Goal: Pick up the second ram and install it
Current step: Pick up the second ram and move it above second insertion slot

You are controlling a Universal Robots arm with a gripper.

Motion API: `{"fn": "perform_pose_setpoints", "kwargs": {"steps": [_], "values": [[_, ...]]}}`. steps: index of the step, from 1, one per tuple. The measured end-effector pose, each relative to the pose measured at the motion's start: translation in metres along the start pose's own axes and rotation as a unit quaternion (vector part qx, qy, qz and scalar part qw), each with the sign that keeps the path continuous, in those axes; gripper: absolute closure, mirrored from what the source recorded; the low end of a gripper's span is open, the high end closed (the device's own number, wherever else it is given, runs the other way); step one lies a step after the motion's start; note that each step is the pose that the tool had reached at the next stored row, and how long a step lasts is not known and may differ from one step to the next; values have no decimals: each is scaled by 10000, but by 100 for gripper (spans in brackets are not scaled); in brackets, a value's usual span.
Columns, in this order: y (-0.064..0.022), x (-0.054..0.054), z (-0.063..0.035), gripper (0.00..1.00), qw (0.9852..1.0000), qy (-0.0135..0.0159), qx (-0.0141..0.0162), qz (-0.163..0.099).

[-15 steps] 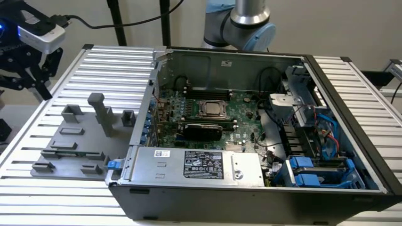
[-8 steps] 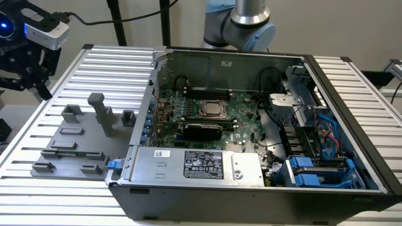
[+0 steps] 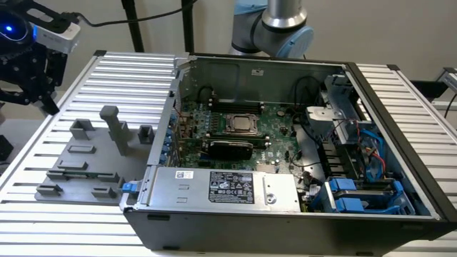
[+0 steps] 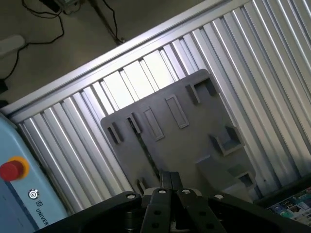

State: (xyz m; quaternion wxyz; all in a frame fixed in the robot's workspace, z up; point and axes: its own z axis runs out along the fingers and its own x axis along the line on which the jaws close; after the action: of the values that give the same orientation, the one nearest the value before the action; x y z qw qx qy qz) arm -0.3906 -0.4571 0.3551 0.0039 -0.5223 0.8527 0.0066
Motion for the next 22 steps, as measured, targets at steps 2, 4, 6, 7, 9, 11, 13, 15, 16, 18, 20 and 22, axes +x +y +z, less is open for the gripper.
{"fn": "perform_pose_setpoints", "kwargs": {"steps": [2,4,6,7,9,11,13,15,16,18,20,22], "values": [[0,0,4,89,9999,13,4,-147],[0,0,9,89,9996,25,7,-293],[0,0,14,89,9990,37,11,-436],[0,0,17,89,9987,42,13,-509],[0,0,21,89,9978,54,16,-658],[0,0,27,89,9966,64,18,-817],[0,0,35,89,9951,71,19,-990],[0,1,44,89,9931,76,19,-1170],[0,1,50,89,9920,77,19,-1260],[0,1,65,89,9896,78,19,-1438],[-1,1,83,89,9868,79,18,-1619],[-1,1,103,89,9837,80,17,-1795]]}}
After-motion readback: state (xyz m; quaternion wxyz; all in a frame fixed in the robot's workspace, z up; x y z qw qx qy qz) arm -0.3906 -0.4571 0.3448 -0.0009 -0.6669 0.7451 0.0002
